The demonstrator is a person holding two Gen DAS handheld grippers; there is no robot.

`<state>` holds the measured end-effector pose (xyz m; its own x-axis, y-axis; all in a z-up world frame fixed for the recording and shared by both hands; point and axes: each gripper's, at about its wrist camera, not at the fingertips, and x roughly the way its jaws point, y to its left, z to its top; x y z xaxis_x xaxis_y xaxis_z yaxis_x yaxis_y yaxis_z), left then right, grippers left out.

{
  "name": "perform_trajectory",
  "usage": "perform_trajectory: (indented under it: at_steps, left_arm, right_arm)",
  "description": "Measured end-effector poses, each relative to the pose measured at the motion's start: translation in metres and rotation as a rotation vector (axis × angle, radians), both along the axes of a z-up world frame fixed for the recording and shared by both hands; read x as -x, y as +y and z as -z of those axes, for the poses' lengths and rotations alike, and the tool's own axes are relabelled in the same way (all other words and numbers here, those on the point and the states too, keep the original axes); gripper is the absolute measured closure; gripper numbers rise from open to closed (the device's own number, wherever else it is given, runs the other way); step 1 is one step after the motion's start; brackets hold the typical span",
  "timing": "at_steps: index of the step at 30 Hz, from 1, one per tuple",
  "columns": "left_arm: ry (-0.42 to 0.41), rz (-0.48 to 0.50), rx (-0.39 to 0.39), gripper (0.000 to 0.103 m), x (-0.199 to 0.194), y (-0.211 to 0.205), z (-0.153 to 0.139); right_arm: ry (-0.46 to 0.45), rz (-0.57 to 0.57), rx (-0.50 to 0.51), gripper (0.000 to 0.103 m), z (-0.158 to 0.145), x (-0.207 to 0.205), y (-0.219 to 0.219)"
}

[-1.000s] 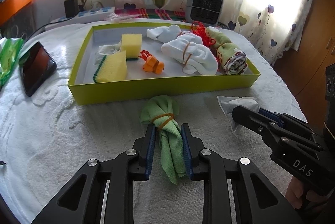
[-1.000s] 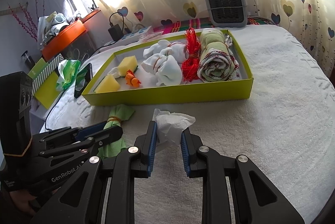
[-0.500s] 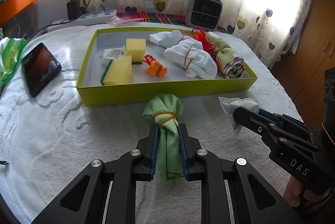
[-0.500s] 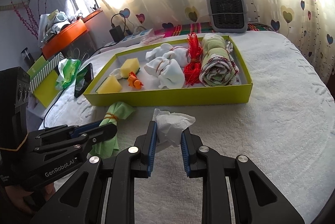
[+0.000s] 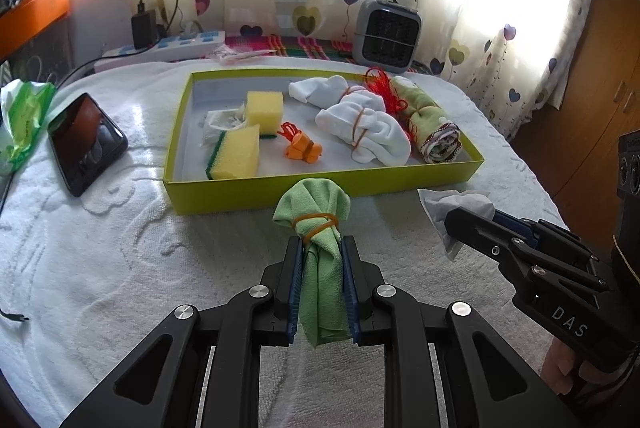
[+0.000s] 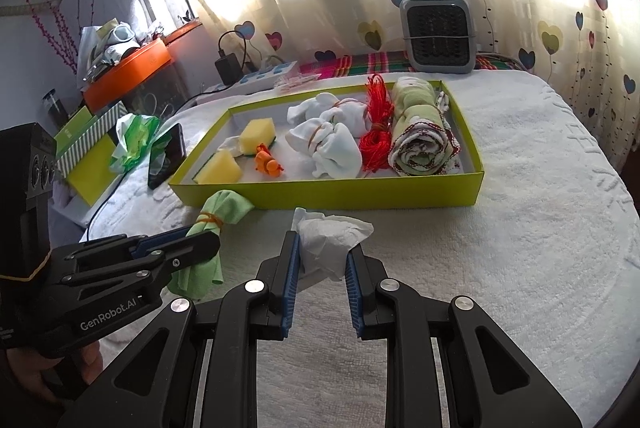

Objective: Organize soft objects
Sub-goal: 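Carry the tissue into the box with right gripper while left carries the green cloth bundle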

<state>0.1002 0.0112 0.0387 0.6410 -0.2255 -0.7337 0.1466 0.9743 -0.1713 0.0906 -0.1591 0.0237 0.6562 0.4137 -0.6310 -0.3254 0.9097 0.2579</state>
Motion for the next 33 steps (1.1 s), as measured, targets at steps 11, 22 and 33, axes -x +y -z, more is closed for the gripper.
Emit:
perform_trajectory:
  at_steps: [11, 22, 33]
  left_arm:
    - [-0.03, 0.003, 0.013, 0.086, -0.002, 0.01, -0.016]
    - [-0.057, -0.023, 0.017, 0.086, -0.029, 0.031, -0.034]
    - [-0.048, -0.026, 0.023, 0.086, -0.061, 0.039, -0.036]
  right_arm:
    - [-0.021, -0.018, -0.001, 0.08, -0.01, 0.0, 0.009]
    - [-0.037, -0.026, 0.008, 0.08, -0.018, -0.012, 0.017]
    - [-0.032, -0.034, 0.01, 0.08, -0.018, -0.034, 0.024]
